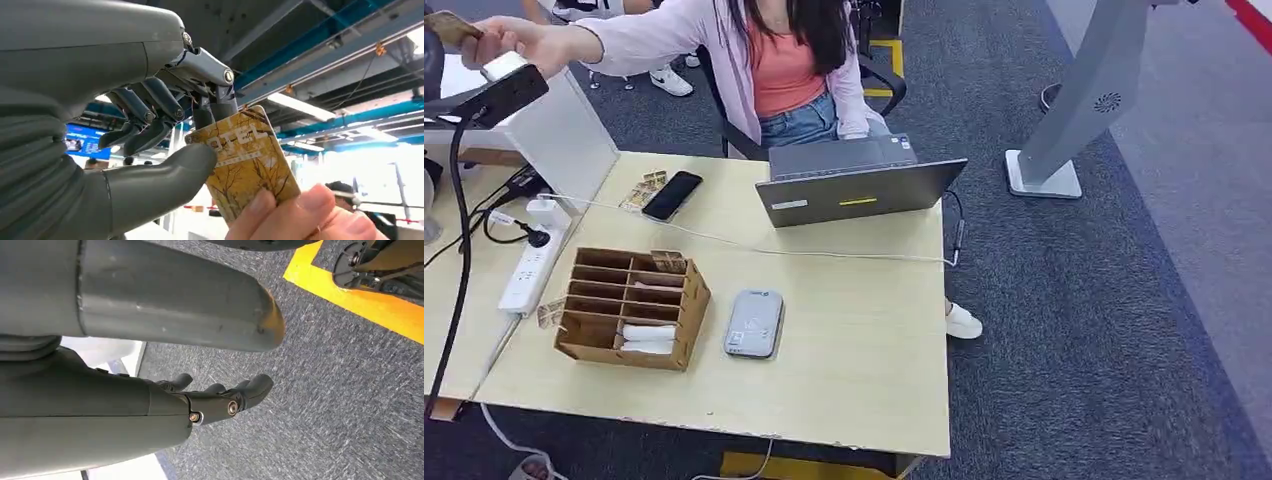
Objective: Pass the card to the sensor for recognition and then transmit it.
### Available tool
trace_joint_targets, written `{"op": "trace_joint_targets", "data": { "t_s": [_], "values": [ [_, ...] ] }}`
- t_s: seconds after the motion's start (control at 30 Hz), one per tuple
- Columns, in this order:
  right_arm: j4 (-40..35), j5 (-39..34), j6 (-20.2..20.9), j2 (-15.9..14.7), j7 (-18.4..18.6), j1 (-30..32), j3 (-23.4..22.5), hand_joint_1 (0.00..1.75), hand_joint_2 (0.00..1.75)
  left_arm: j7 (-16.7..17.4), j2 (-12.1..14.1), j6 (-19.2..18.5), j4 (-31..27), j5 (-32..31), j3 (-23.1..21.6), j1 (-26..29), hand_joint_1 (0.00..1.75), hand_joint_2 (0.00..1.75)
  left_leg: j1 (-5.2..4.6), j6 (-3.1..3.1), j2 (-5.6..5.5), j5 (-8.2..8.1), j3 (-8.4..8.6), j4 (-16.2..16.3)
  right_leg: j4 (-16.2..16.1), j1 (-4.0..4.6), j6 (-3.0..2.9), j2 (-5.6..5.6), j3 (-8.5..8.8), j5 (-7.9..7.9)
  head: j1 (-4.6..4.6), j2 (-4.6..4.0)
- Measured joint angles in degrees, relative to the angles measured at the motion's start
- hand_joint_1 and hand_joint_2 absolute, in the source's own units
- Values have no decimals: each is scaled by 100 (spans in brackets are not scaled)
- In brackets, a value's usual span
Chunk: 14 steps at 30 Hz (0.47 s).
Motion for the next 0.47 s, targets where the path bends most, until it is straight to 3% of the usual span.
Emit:
{"op": "trace_joint_targets", "data": {
  "t_s": [0.2, 0.23, 0.47],
  "values": [
    [0, 11, 0, 0, -11, 2, 0, 0, 0, -9, -26, 159, 306, 116, 0, -14, 175, 175, 0, 0, 2, 0, -2, -1, 0, 0, 0, 2, 0, 1, 0, 0],
    [0, 13, 0, 2, -13, 2, 0, 0, 0, -13, -28, 280, 323, 160, 0, 9, 3, 175, -1, 0, 3, 0, -1, -1, 0, 0, 0, 2, 0, 1, 2, 0],
    [0, 0, -18, 15, 13, 2, 0, 0, 0, -306, 9, 964, 202, 490, 26, 392, 0, 175, -4, 0, 1, -1, -1, -4, 0, -2, 0, 2, 2, 0, 0, 0]
  ]
}}
